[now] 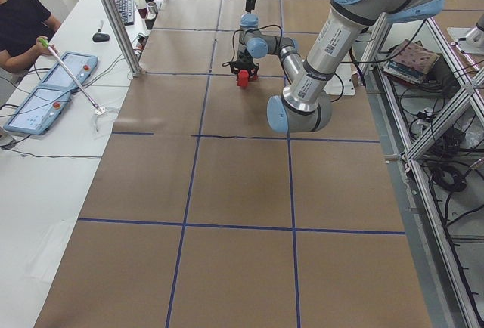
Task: Form red blocks into L shape at center
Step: 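Place the cube beside the farther cube of the column, adjusting its position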
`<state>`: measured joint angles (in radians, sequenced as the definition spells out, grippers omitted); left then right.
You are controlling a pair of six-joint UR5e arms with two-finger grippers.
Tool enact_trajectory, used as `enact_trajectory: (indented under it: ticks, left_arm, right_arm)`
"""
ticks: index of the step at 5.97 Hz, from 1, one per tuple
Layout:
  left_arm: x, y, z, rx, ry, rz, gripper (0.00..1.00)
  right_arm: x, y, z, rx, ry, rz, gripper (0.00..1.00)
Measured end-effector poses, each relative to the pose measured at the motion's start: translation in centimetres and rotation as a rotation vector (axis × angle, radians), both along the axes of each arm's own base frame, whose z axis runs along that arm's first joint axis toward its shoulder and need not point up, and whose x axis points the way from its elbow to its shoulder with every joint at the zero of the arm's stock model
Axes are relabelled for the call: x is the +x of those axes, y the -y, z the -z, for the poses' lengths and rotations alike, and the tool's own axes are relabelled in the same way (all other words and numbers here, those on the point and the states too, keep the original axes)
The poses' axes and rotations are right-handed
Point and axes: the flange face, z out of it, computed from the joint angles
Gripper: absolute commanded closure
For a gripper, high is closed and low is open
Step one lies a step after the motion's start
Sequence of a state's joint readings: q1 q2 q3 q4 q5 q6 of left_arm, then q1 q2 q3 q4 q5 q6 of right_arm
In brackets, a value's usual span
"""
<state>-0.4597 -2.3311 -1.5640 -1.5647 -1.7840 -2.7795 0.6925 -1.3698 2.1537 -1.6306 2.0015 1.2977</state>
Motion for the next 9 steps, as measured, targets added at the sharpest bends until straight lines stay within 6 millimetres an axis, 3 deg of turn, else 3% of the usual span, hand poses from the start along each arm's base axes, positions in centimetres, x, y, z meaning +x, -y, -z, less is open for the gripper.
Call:
enact_trajectory:
  ticks: [7, 9]
  left_arm:
    - [0.97, 0.44, 0.15, -0.001, 0.001, 0.0, 1.0]
    - [1.06, 0.46, 0.1, -0.014, -0.004, 0.015, 0.94]
  right_arm:
    - [0.03, -0.01, 0.03, 0.0, 0.001, 0.0, 0.0]
    - [0.04, 0.0, 0.04, 0.0, 0.001, 0.0, 0.0]
